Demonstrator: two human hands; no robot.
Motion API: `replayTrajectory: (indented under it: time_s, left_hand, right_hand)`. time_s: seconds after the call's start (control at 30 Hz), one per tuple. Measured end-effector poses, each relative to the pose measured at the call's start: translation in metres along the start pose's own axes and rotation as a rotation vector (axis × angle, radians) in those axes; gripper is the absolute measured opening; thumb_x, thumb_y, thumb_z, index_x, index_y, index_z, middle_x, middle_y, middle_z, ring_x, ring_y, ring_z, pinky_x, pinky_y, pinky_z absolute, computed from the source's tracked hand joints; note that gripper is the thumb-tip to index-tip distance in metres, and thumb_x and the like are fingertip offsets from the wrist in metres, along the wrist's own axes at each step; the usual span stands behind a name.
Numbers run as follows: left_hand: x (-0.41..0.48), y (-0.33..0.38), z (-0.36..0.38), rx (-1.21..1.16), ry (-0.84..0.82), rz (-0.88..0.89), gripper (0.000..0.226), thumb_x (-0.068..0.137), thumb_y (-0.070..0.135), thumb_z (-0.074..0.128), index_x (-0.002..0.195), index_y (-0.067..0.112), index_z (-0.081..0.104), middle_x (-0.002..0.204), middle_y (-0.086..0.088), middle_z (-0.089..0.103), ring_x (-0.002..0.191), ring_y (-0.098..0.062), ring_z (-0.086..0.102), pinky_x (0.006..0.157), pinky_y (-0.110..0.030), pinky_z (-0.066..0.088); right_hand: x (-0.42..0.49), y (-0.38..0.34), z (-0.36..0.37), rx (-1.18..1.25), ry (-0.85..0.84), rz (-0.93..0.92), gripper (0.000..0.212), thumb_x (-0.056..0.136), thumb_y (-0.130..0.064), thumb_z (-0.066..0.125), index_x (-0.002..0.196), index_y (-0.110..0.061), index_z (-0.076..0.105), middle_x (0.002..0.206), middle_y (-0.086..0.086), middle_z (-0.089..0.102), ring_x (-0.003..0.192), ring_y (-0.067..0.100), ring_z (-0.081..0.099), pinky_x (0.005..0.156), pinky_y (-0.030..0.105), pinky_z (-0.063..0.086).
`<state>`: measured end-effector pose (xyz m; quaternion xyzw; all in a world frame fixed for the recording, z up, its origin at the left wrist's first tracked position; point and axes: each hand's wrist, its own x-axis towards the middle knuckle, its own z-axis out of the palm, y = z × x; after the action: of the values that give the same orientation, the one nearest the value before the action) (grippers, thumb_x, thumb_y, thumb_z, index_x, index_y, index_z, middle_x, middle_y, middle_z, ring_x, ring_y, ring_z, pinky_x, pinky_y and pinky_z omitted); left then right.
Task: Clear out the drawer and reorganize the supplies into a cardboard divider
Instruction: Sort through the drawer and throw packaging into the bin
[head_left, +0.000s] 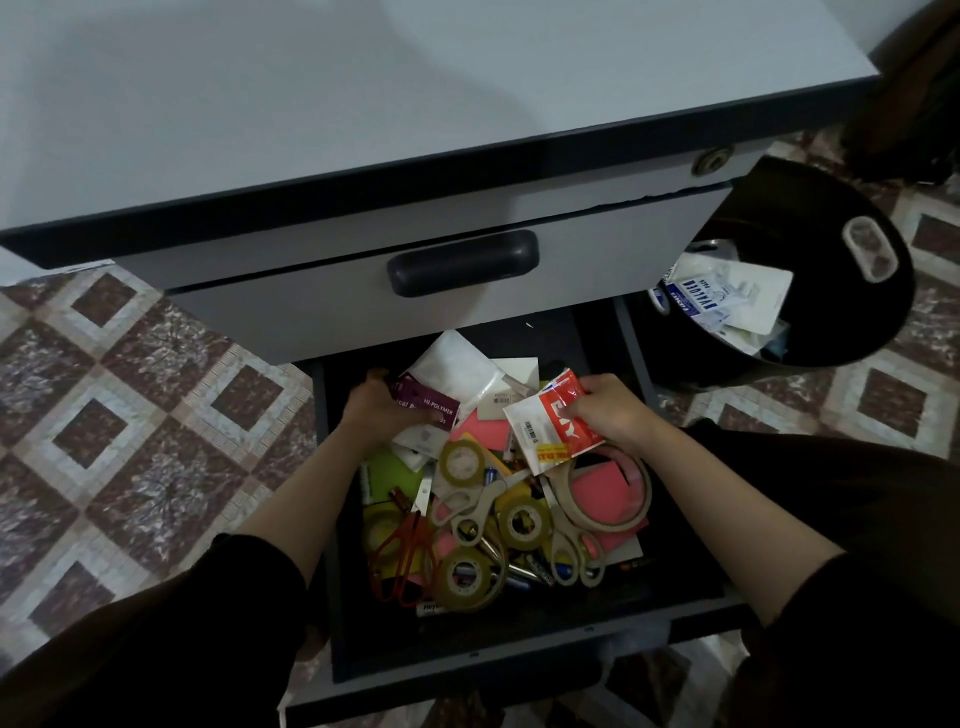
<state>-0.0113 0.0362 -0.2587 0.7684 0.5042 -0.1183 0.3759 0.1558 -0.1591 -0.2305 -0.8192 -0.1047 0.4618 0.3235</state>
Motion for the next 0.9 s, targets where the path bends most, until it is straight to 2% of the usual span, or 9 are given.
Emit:
replayTrajectory:
  time_s: [0.1, 0.2, 0.33, 0.43, 0.53, 0.63, 0.77, 0.83, 0.9]
  left_hand:
    - [-0.004, 0.0, -0.005, -0.052, 0.03, -0.017, 0.079, 0.061, 0.028, 0.087, 0.127, 0.005, 0.051, 0.12, -0.011, 0.06, 0.112, -0.027, 0.055, 0.091, -0.03, 0.044]
    - [-0.013, 0.01, -0.01, 0.004, -0.015, 0.014, 0.05, 0.066, 0.026, 0.083, 0.109, 0.007, 0.065, 0.107, -0.01, 0.065, 0.105, -0.027, 0.059, 0.083, -0.027, 0.045]
    - [-0.028, 0.021, -0.02, 0.082, -0.076, 0.07, 0.03, 0.075, 0.026, 0.075, 0.098, 0.007, 0.071, 0.1, -0.011, 0.067, 0.099, -0.024, 0.06, 0.076, -0.024, 0.043]
    - [-0.042, 0.023, -0.029, 0.138, -0.132, 0.086, 0.022, 0.078, 0.024, 0.07, 0.088, 0.004, 0.071, 0.089, -0.009, 0.065, 0.091, -0.022, 0.061, 0.061, -0.021, 0.042]
    - [-0.059, 0.022, -0.039, 0.149, -0.133, 0.089, 0.018, 0.078, 0.023, 0.07, 0.077, 0.005, 0.067, 0.08, -0.008, 0.061, 0.081, -0.019, 0.057, 0.055, -0.016, 0.037]
    - [-0.078, 0.019, -0.045, 0.072, -0.106, 0.098, 0.02, 0.075, 0.023, 0.076, 0.073, 0.006, 0.066, 0.075, -0.006, 0.059, 0.079, -0.018, 0.055, 0.055, -0.018, 0.036]
    - [-0.116, 0.013, -0.043, 0.007, -0.157, 0.061, 0.029, 0.069, 0.025, 0.082, 0.056, 0.014, 0.058, 0.064, 0.001, 0.056, 0.073, -0.016, 0.054, 0.055, -0.02, 0.037]
    - [-0.135, 0.012, -0.037, 0.051, -0.158, 0.057, 0.031, 0.071, 0.034, 0.08, 0.067, 0.009, 0.062, 0.067, 0.002, 0.055, 0.075, -0.017, 0.054, 0.063, -0.022, 0.039]
    - [-0.15, 0.013, -0.03, 0.062, -0.12, 0.073, 0.041, 0.075, 0.039, 0.075, 0.085, 0.001, 0.065, 0.076, -0.001, 0.056, 0.08, -0.019, 0.055, 0.069, -0.024, 0.039]
  right_hand:
    - [0.0, -0.002, 0.001, -0.014, -0.004, -0.002, 0.023, 0.083, 0.005, 0.054, 0.103, 0.012, 0.062, 0.098, 0.025, 0.067, 0.078, 0.025, 0.063, 0.068, 0.029, 0.05]
    - [-0.001, -0.006, 0.0, -0.037, -0.002, 0.006, 0.022, 0.083, 0.005, 0.053, 0.101, 0.01, 0.063, 0.095, 0.022, 0.068, 0.073, 0.023, 0.063, 0.064, 0.026, 0.05]
    - [-0.009, -0.012, -0.002, -0.049, 0.006, -0.013, 0.018, 0.083, 0.005, 0.052, 0.096, 0.006, 0.065, 0.096, 0.021, 0.068, 0.078, 0.024, 0.063, 0.07, 0.03, 0.052]
    - [-0.021, -0.014, -0.004, -0.051, 0.005, -0.029, 0.023, 0.083, 0.005, 0.05, 0.101, 0.013, 0.062, 0.097, 0.023, 0.068, 0.082, 0.028, 0.065, 0.072, 0.033, 0.052]
    - [-0.037, -0.015, -0.006, -0.065, -0.005, -0.058, 0.016, 0.082, 0.005, 0.048, 0.08, 0.004, 0.064, 0.08, 0.016, 0.066, 0.07, 0.023, 0.062, 0.063, 0.028, 0.048]
    - [-0.054, -0.016, -0.009, -0.088, 0.006, -0.083, 0.022, 0.081, 0.005, 0.049, 0.065, -0.01, 0.054, 0.069, 0.007, 0.06, 0.062, 0.018, 0.059, 0.06, 0.026, 0.046]
    - [-0.078, -0.015, -0.015, -0.107, 0.046, -0.15, 0.013, 0.08, 0.004, 0.052, 0.08, -0.008, 0.054, 0.083, 0.013, 0.062, 0.078, 0.026, 0.062, 0.075, 0.038, 0.053]
    - [-0.092, -0.016, -0.019, -0.141, 0.049, -0.178, 0.014, 0.082, 0.003, 0.053, 0.093, -0.005, 0.056, 0.088, 0.012, 0.061, 0.082, 0.027, 0.062, 0.079, 0.039, 0.053]
    - [-0.104, -0.017, -0.023, -0.187, 0.053, -0.206, 0.026, 0.083, 0.002, 0.054, 0.109, -0.001, 0.055, 0.092, 0.011, 0.059, 0.084, 0.027, 0.062, 0.076, 0.037, 0.052]
